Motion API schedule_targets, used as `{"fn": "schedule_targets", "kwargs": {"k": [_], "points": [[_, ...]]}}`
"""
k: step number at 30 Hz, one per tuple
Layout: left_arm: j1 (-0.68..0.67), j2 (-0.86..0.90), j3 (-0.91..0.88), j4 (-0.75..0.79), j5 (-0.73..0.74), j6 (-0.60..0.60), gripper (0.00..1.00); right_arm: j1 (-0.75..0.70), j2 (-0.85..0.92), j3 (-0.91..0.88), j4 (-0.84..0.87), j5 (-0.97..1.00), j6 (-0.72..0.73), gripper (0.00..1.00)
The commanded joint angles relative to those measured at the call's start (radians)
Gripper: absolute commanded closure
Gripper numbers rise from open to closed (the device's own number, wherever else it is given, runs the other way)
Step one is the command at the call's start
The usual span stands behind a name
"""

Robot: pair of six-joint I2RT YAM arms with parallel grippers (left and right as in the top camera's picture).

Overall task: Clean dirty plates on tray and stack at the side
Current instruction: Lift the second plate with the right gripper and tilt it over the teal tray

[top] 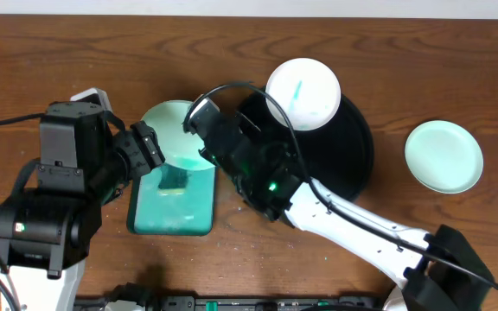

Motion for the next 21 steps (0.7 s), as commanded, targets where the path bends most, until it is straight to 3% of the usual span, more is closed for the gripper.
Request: {"fn": "schedule_targets", "kwargs": {"k": [1,21], "points": [[0.002,0.005,0.016,-0.002,-0.002,-0.001,0.18,0.046,-0.092,0.006,0.020,0.169,-0.092,0.99],[0.002,0.007,0.016,-0.002,-0.002,-0.002,0.18,0.083,-0.145,0.006,0.155,0.235,-0.302,0.99]]}}
